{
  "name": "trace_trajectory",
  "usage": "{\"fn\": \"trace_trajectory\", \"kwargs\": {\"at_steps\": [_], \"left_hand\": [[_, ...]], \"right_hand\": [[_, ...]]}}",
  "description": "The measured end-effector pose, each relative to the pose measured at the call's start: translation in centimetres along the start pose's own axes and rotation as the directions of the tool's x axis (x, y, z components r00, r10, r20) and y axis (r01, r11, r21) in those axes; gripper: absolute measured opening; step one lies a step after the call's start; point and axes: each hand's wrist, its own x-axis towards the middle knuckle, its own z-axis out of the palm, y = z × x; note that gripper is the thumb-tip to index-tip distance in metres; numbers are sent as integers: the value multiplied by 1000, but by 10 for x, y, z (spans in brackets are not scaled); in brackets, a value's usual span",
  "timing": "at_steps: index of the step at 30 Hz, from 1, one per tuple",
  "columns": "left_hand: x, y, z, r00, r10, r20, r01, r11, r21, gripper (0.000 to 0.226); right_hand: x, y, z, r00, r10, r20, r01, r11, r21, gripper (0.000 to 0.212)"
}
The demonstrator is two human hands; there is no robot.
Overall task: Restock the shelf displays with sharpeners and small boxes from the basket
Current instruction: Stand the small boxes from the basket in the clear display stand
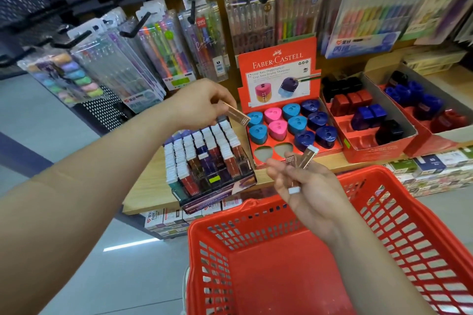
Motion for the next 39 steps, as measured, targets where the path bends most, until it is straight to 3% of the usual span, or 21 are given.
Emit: {"fn": "trace_trajectory", "kwargs": {"at_steps": [13, 20, 25, 29, 30, 32, 34, 36, 39], "left_hand": [[1, 2, 40, 998, 62, 19, -65, 961, 270, 21], [1, 7, 65, 997, 69, -39, -46, 907, 420, 13], [4, 7, 73, 994, 93, -50, -57, 872, 486, 8], [6, 8, 70, 999, -28, -42, 41, 927, 373, 20], [5, 10, 65, 998, -64, -23, 68, 962, 265, 22], [3, 17, 51, 988, -113, 101, 127, 981, -143, 16], [-2, 27, 38, 949, -51, 312, 197, 868, -456, 16], [-7, 34, 36, 897, 39, 441, 194, 862, -469, 20], [-11, 42, 46, 902, 61, 428, 143, 892, -430, 18]], "right_hand": [[2, 1, -6, 994, -52, -94, 36, 986, -165, 23], [5, 0, -7, 994, -13, -111, -2, 991, -132, 12], [5, 1, -7, 997, -28, -77, 12, 979, -204, 11], [5, 2, -8, 993, -65, -99, 38, 965, -258, 16], [5, 2, -8, 992, -71, -102, 42, 965, -259, 16], [5, 1, -7, 992, -75, -100, 49, 971, -235, 14], [5, 1, -7, 993, -70, -93, 52, 982, -182, 13], [5, 2, -7, 995, -59, -81, 47, 989, -138, 11], [5, 4, -7, 997, -42, -68, 36, 995, -93, 14]]}}
